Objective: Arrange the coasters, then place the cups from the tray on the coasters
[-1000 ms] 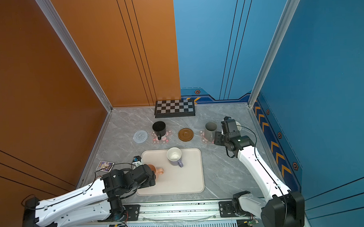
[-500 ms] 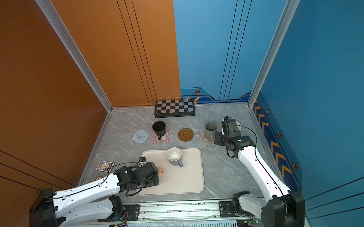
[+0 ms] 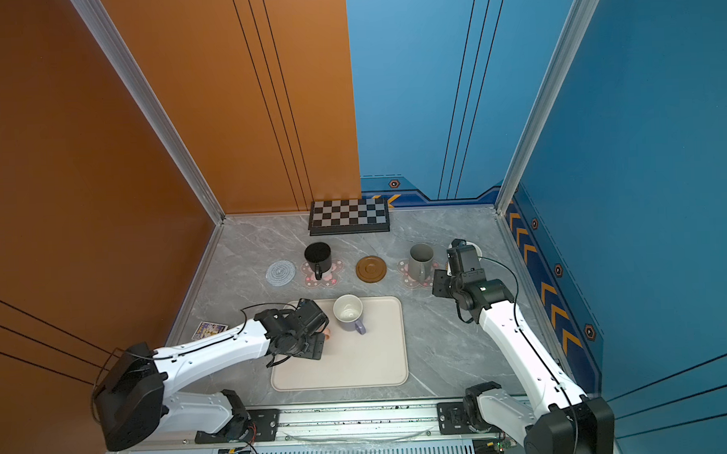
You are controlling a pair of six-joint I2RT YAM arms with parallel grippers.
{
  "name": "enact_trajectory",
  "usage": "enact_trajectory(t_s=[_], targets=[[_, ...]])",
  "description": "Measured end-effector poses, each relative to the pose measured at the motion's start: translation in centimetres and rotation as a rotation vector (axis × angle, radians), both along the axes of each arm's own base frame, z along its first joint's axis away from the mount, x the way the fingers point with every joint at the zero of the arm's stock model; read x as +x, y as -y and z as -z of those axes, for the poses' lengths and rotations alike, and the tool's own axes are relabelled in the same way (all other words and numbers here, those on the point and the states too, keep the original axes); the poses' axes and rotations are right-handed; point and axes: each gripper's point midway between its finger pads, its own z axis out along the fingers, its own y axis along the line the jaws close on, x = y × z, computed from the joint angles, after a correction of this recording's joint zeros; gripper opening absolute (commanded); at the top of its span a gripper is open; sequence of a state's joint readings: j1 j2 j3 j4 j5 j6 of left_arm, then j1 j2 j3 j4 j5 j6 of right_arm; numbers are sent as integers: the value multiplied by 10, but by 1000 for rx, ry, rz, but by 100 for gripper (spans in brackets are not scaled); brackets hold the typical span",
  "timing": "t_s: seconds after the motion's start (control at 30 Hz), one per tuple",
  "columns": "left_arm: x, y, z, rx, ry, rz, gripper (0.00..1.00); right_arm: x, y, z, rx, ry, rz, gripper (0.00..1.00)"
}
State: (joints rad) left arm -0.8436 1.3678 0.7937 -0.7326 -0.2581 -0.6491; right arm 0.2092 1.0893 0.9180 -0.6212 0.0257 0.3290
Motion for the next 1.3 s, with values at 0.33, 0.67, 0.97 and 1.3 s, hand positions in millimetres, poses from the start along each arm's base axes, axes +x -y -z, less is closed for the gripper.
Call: enact_trajectory(t_s=[0.33,0.67,0.97,1.3], targets=[[11,8,-1,18,6,197,99,-8,2,3,0,-7,2,57],[12,-2,-63,-123,134,-4,98,-11,-7,6,35,-24,-34,56],[-32,0,-95,-396,159,-297,91,-12,-16,9,54,-38,-64,56],[-52,60,-77,-399,115,-582,76,-6,-24,3,88,-1,-83,57]])
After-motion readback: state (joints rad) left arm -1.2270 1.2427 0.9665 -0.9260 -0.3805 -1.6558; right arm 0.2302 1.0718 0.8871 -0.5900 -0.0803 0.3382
